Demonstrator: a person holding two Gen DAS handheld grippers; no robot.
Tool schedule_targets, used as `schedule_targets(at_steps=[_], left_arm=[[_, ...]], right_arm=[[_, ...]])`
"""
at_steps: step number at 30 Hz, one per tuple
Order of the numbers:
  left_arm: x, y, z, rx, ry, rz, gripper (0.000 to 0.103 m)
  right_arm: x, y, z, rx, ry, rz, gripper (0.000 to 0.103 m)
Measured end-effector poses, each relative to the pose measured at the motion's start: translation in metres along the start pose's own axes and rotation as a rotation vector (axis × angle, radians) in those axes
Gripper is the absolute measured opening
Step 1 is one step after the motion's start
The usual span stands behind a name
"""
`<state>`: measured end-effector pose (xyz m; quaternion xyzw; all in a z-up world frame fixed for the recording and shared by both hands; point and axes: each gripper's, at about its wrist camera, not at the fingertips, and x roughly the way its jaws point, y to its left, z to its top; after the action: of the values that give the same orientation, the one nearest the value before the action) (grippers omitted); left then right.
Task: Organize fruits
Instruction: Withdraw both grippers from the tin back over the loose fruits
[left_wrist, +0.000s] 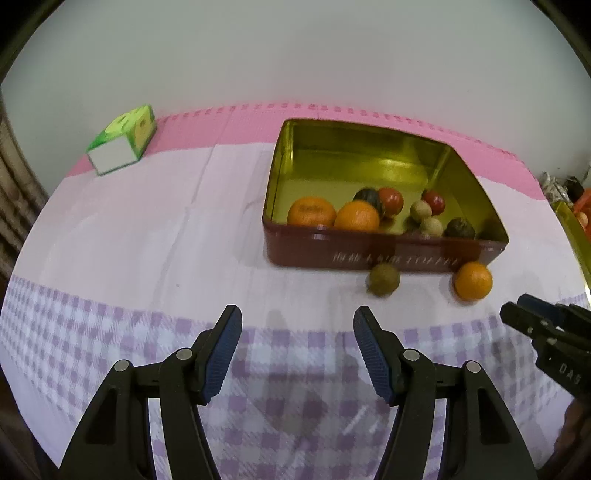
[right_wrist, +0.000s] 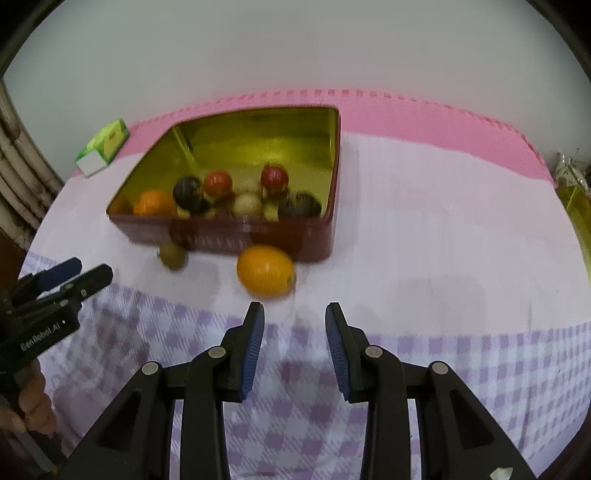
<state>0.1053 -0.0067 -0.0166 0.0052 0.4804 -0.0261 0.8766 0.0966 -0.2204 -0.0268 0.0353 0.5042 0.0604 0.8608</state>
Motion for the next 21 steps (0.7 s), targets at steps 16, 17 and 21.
schedule_targets(at_steps=[16, 17, 21], left_arm=[[0.014, 0.007, -0.018, -0.007, 0.04, 0.023, 0.064], [0.015, 0.008, -0.019, -0.01, 0.043, 0.02, 0.064], [0.019, 0.008, -0.021, -0.014, 0.052, 0.018, 0.064]], right_arm=[[0.027, 0.016, -0.011, -0.039, 0.048, -0.025, 0.033], [0.028, 0.019, -0.01, -0.046, 0.047, -0.032, 0.033], [0.032, 0.024, -0.006, -0.053, 0.038, -0.051, 0.035]])
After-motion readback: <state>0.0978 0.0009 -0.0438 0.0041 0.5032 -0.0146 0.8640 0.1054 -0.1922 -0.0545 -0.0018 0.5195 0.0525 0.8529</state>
